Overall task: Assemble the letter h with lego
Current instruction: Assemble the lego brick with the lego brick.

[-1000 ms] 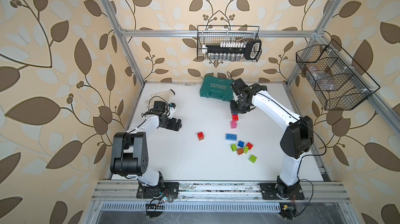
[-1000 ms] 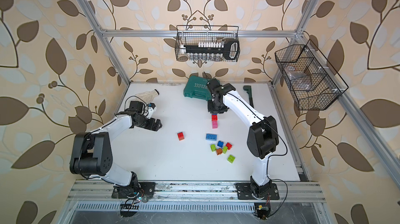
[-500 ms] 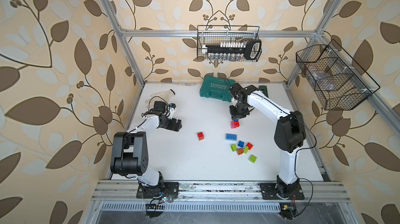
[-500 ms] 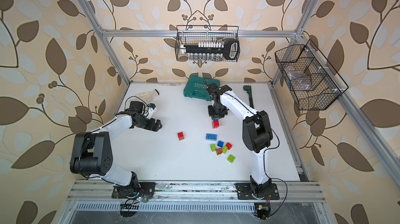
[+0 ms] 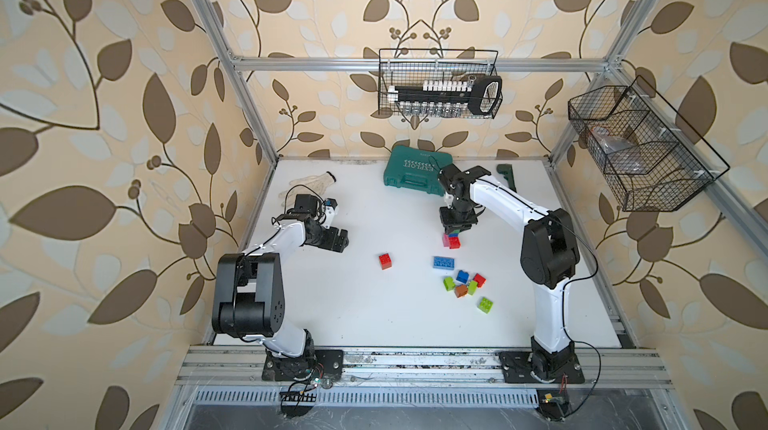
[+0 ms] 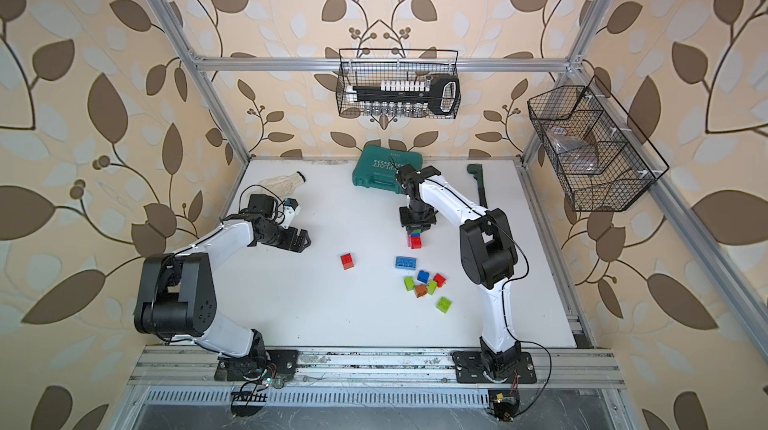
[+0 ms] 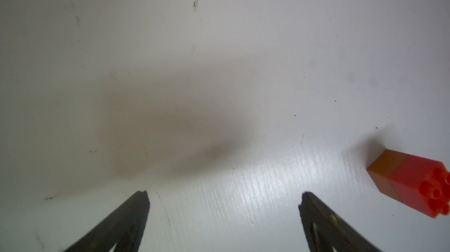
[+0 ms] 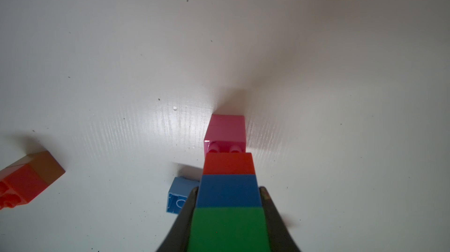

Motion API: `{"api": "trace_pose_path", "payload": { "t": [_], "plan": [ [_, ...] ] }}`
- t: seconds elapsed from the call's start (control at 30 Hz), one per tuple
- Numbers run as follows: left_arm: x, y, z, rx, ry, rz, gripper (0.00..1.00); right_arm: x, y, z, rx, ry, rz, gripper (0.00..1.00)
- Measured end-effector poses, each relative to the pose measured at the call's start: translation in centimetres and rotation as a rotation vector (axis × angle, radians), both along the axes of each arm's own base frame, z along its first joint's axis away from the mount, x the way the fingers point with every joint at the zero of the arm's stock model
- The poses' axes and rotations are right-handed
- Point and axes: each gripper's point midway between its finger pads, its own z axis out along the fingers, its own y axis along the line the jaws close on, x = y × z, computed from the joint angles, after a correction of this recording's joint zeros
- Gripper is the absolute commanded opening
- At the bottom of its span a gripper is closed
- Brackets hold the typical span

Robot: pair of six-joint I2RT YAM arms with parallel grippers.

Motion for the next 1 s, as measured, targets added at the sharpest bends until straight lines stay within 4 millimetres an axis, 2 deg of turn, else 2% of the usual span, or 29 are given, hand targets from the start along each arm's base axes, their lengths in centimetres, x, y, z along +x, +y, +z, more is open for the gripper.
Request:
{"api": "trace_pose_path", "payload": {
  "t": [1.0],
  "plan": [
    [-0.02, -0.15, 0.04, -0.008, 0.000, -0.004, 0.99, -0.25, 0.39, -0.70, 0.029, 0.021, -0.060, 0.29]
  ]
}}
